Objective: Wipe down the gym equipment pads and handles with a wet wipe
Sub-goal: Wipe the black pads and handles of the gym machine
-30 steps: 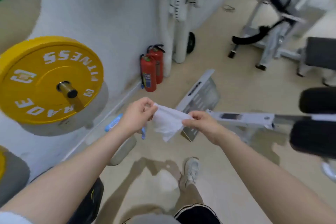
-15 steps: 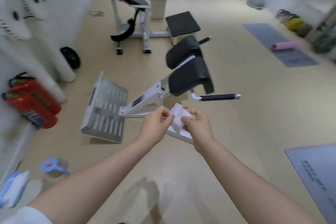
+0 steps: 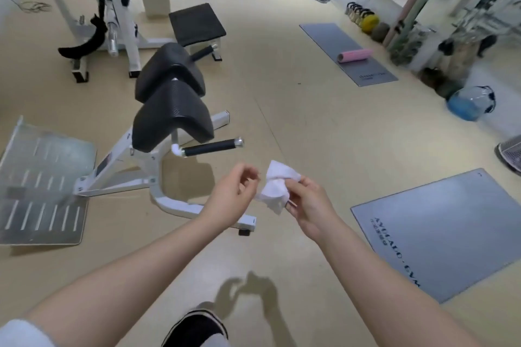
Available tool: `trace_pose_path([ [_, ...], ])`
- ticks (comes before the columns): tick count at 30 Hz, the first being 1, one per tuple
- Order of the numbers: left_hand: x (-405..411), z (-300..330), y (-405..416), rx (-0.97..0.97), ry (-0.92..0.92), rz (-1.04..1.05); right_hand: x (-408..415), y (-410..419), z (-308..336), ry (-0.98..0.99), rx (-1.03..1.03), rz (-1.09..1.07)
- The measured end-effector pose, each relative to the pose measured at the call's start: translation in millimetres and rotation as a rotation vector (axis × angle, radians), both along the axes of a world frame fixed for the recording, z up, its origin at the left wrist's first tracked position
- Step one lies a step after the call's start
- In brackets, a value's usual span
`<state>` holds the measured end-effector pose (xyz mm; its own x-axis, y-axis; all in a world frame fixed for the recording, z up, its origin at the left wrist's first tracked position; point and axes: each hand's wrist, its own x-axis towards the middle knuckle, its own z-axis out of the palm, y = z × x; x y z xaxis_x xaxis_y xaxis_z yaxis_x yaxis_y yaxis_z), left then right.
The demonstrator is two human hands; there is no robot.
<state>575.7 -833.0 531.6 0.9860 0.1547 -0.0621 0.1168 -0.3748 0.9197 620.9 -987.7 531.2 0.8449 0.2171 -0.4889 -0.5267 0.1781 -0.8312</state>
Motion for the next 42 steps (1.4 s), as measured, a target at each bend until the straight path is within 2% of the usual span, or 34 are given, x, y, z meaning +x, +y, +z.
trace_pose_path([
  [2, 31.3, 0.7, -9.4, -0.085, 0.102, 0.021, 29.5, -16.6, 3.4, 0.025, 0.102, 0.025],
  [6, 99.0, 0.1, -23.9, -0.402, 0.361, -0.102, 94.8, -33.9, 4.7, 0.109, 0.260, 0.017],
  [9, 152.5, -3.8, -33.4, -0.410, 0.378, -0.162, 148.0, -39.0, 4.9, 0.095, 0.226, -0.015],
  [13, 225.8, 2.0, -41.5, -0.419, 0.325, -0.113, 218.8, -49.0, 12.6, 0.105, 0.256, -0.097],
  [15, 262.9, 4.5, -42.0, -0.366, 0.263, -0.098, 257.0, -56.9, 17.2, 0.108, 0.230, -0.056],
  [21, 347.9, 14.1, -43.9, -0.207, 0.115, -0.128, 371.0, -71.3, 25.0, -0.124, -0.187, 0.174],
  [24, 384.5, 5.8, -45.2, -0.195, 0.004, -0.112, 427.5, -69.5, 19.6, -0.170, -0.154, 0.205],
  [26, 412.3, -0.9, -47.9, -0.068, -0.084, -0.055, 466.0, -64.9, 14.1, -0.133, -0.117, 0.204],
  [28, 440.5, -4.9, -51.9, 0.050, -0.132, 0.043, 507.0, -59.6, 9.9, -0.059, -0.113, 0.165],
  [30, 466.3, -11.5, -52.5, 0.015, -0.116, 0.186, 546.9, -56.7, 8.4, -0.045, -0.097, 0.170],
  [33, 501.9, -18.6, -57.2, -0.276, -0.041, 0.351, 598.2, -54.8, 9.5, -0.118, -0.080, 0.415],
  [35, 525.8, -17.0, -63.1, -0.400, 0.005, 0.469, 623.0, -50.4, 10.2, -0.163, -0.083, 0.612],
  [37, 546.2, -8.5, -64.2, -0.407, 0.048, 0.533, 642.6, -40.9, 12.5, -0.186, -0.078, 0.762],
  [42, 558.8, -3.6, -49.6, -0.354, 0.153, 0.444, 670.3, 0.0, 11.5, -0.245, -0.182, 1.015],
])
